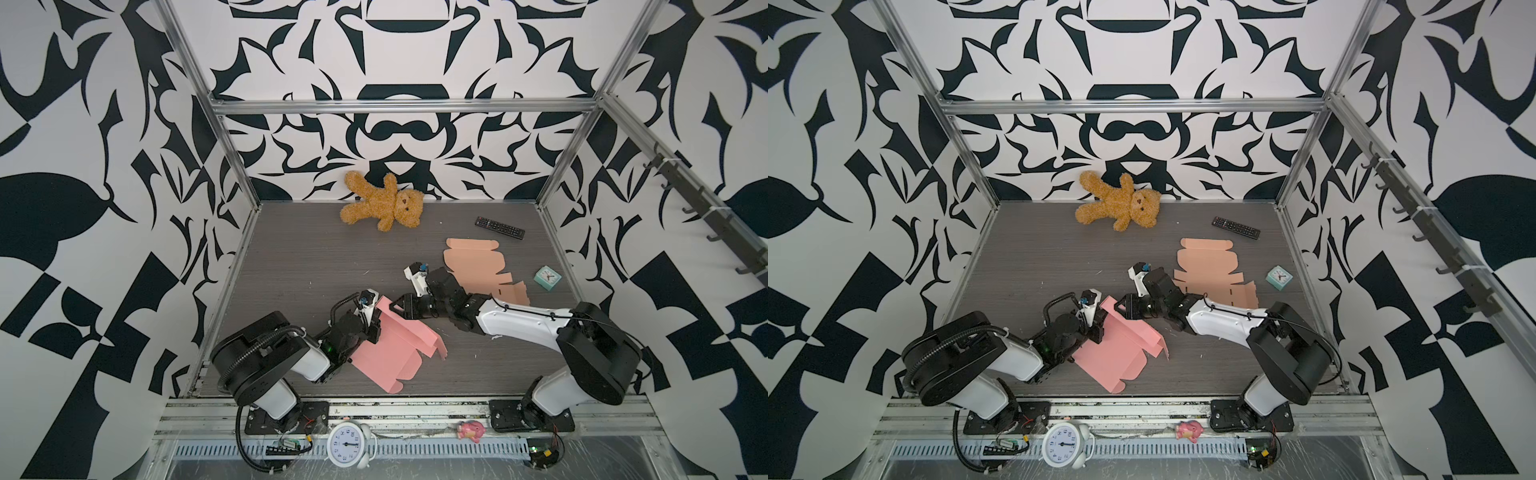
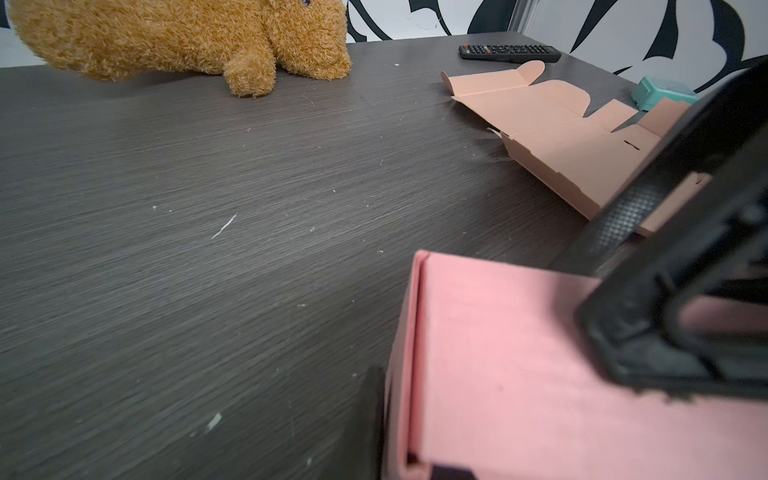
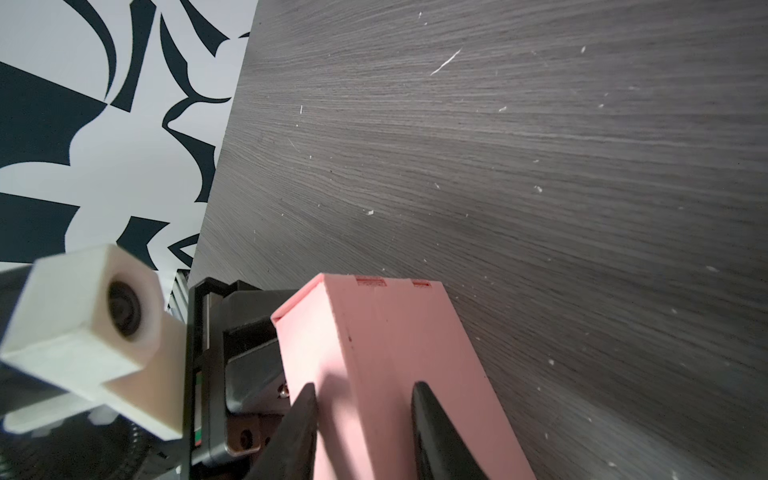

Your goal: Fold the paper box

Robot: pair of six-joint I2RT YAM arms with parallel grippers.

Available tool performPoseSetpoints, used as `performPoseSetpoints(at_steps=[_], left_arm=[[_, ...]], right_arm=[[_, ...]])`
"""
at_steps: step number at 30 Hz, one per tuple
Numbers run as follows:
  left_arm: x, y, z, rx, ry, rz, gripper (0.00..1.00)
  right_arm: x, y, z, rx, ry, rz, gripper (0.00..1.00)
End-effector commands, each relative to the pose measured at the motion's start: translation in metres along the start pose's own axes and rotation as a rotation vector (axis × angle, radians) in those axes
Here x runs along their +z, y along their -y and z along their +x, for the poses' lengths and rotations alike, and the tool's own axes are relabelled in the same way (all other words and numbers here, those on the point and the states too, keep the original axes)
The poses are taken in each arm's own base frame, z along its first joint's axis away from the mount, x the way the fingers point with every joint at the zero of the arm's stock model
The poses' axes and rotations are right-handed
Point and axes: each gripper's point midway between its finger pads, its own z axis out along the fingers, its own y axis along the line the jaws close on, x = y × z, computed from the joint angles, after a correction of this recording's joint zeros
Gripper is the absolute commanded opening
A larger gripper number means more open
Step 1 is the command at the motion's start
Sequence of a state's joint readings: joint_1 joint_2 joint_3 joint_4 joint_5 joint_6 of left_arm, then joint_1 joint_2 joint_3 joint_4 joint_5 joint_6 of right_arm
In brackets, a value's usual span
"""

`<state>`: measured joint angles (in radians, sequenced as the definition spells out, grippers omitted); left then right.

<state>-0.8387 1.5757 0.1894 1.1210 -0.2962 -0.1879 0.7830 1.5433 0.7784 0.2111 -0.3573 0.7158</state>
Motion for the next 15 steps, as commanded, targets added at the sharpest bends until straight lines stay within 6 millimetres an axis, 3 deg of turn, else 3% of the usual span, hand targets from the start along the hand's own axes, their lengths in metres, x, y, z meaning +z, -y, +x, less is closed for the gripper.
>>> performPoseSetpoints(at_steps=[1,7,15], left_arm=[[0.000,-0.001,-0.009,0.003,0.024,-0.023,0.18],[-0.001,0.002,-0.019,0.013,0.042,-0.015,0.17],[-0.002,0.003,-0.017,0.010,0.036,-0.009,0.14]], right_arm=[[-0.005,0.006,0.006,0.005,-0.006,0.038,0.38],[-0.006,0.005,0.005,0.004,-0.001,0.040,0.38],[-0.008,0.003,0.004,0.002,0.004,0.039,0.38]])
